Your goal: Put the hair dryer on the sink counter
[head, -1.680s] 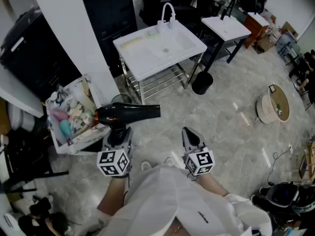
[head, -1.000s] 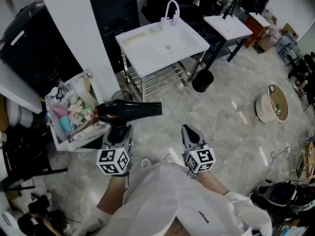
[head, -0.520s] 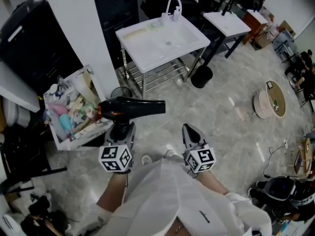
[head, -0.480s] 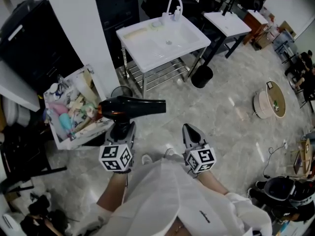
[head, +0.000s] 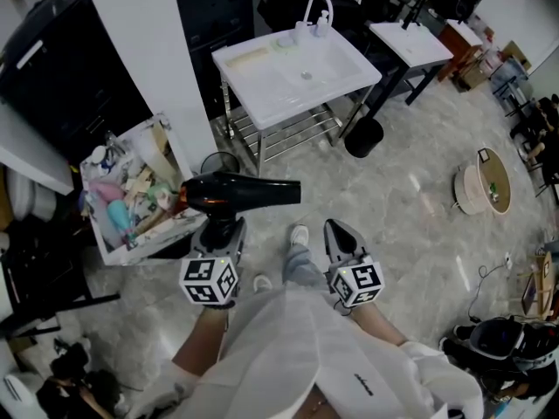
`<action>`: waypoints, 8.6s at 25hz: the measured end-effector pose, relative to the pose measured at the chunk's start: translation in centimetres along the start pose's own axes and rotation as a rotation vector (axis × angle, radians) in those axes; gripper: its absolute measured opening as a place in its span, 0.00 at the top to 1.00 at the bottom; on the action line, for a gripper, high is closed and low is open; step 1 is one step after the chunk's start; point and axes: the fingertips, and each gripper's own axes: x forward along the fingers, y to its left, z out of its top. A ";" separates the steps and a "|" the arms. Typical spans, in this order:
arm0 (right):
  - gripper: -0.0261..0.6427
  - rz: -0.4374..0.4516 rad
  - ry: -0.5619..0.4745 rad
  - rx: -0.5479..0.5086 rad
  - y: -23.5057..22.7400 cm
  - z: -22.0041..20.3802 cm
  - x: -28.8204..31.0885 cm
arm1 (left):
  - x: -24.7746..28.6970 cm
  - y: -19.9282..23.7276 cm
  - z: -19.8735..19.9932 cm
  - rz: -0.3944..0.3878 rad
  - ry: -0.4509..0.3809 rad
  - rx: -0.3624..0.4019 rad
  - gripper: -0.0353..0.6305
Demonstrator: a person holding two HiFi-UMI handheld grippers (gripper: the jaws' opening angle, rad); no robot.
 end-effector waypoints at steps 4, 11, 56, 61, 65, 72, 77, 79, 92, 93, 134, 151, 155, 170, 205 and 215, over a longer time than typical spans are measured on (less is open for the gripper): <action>0.94 0.002 0.000 0.010 -1.3 0.1 0.9 | 1.5 -0.3 0.6 0.001 0.009 0.008 0.57; 0.94 -0.001 -0.010 0.038 -5.3 1.1 3.3 | 6.1 -1.7 2.4 -0.002 0.018 0.033 0.56; 0.94 0.177 0.025 0.006 -24.5 8.7 25.0 | 34.7 -2.8 12.4 0.073 0.039 0.003 0.56; 0.94 0.169 0.040 -0.001 -25.8 10.0 29.6 | 39.4 -0.7 14.1 0.058 0.055 -0.006 0.56; 0.94 0.158 0.054 0.006 -26.8 10.5 33.7 | 42.7 1.8 14.8 0.063 0.089 -0.027 0.56; 0.94 0.179 0.066 -0.001 -26.7 12.3 40.5 | 47.4 5.9 15.6 0.083 0.140 -0.051 0.56; 0.94 0.187 0.090 0.002 -26.1 12.7 44.0 | 49.9 8.1 15.8 0.083 0.170 -0.065 0.56; 0.94 0.183 0.108 0.006 -25.9 12.4 45.3 | 50.7 9.1 15.6 0.093 0.184 -0.073 0.56; 0.94 0.226 0.167 -0.011 -23.1 11.6 50.8 | 54.1 12.5 12.9 0.156 0.255 -0.139 0.56; 0.94 0.233 0.170 -0.012 -23.0 11.6 51.1 | 54.3 12.6 12.7 0.161 0.256 -0.146 0.56; 0.94 0.555 0.372 -0.012 -24.9 5.8 59.0 | 62.1 14.7 2.9 0.482 0.482 -0.274 0.56; 0.94 0.588 0.418 0.008 -25.4 4.3 59.5 | 62.5 15.3 0.8 0.515 0.524 -0.291 0.56; 0.94 0.589 0.423 0.008 -25.5 4.1 59.5 | 62.7 15.3 0.6 0.516 0.548 -0.276 0.56; 0.94 0.580 0.426 0.013 -26.0 3.9 59.3 | 63.1 15.1 0.2 0.513 0.594 -0.252 0.56; 0.94 0.577 0.425 0.005 -26.9 4.1 58.7 | 63.4 14.5 0.2 0.482 0.599 -0.237 0.51; 0.94 0.570 0.421 0.004 -26.8 4.2 58.8 | 62.8 14.3 0.6 0.460 0.594 -0.220 0.49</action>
